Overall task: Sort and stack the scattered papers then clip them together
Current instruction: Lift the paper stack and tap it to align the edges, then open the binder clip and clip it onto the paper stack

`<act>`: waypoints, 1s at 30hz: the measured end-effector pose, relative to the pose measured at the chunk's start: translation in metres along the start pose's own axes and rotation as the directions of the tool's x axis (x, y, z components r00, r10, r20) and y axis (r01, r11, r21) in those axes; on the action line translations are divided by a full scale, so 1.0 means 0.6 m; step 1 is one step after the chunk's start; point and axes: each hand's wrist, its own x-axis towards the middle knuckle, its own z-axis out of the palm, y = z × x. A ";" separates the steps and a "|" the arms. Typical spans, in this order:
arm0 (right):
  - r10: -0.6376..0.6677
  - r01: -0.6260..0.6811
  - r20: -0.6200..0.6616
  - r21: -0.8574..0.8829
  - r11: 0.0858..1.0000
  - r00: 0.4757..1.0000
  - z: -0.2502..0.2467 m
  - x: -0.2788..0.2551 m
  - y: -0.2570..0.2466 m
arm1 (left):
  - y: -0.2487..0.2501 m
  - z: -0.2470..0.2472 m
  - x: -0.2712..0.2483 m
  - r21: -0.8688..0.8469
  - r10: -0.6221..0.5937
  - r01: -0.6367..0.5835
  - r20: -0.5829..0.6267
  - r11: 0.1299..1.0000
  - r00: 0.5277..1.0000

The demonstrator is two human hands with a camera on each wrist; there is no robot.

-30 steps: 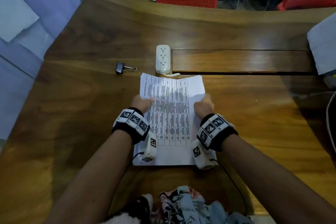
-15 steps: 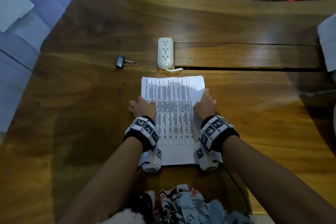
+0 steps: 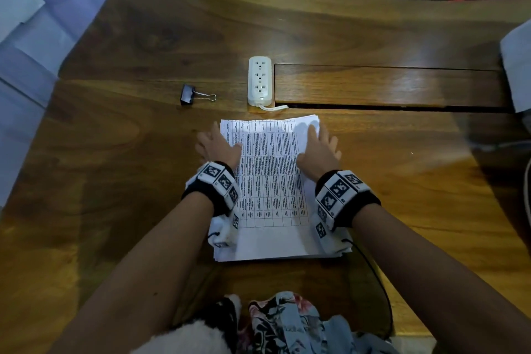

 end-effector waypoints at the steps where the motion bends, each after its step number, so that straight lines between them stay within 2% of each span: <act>1: -0.033 0.034 0.016 -0.040 0.999 0.999 0.001 0.003 -0.007 | 0.009 -0.005 0.007 0.069 0.066 -0.067 0.014 0.995 0.998; 3: -0.064 0.071 0.076 -0.097 0.993 0.995 0.005 0.012 -0.019 | 0.027 -0.016 0.023 0.201 0.160 -0.175 0.089 0.964 0.983; 4: -0.055 0.065 0.098 -0.106 0.992 0.994 0.007 0.018 -0.021 | 0.034 -0.021 0.030 0.231 0.165 -0.192 0.132 0.954 0.977; 9: 0.042 -0.042 0.093 -0.010 0.999 0.995 -0.006 0.064 -0.013 | 0.041 -0.031 0.050 0.317 0.042 -0.140 0.297 0.938 0.954; 11: 0.029 -0.028 0.117 -0.012 1.000 0.993 -0.013 0.085 -0.006 | 0.037 -0.023 0.050 0.266 0.043 -0.124 0.289 0.956 0.956; 14: 0.028 -0.017 0.142 -0.076 0.997 0.989 -0.017 0.111 -0.002 | 0.034 -0.005 0.047 0.125 0.068 -0.095 0.205 0.988 0.976; 21: 0.008 0.001 0.091 -0.098 0.995 0.996 -0.008 0.113 0.002 | 0.025 0.020 0.056 -0.037 0.041 -0.039 0.036 0.999 0.999; 26: 0.014 -0.004 0.052 -0.191 0.982 0.999 -0.012 0.097 -0.010 | 0.023 0.021 0.063 -0.020 0.018 -0.017 0.046 1.000 0.999; 30: -0.128 0.130 0.026 -0.291 0.948 0.991 -0.007 0.074 -0.050 | 0.026 -0.004 0.084 0.019 -0.055 0.053 0.118 0.998 0.992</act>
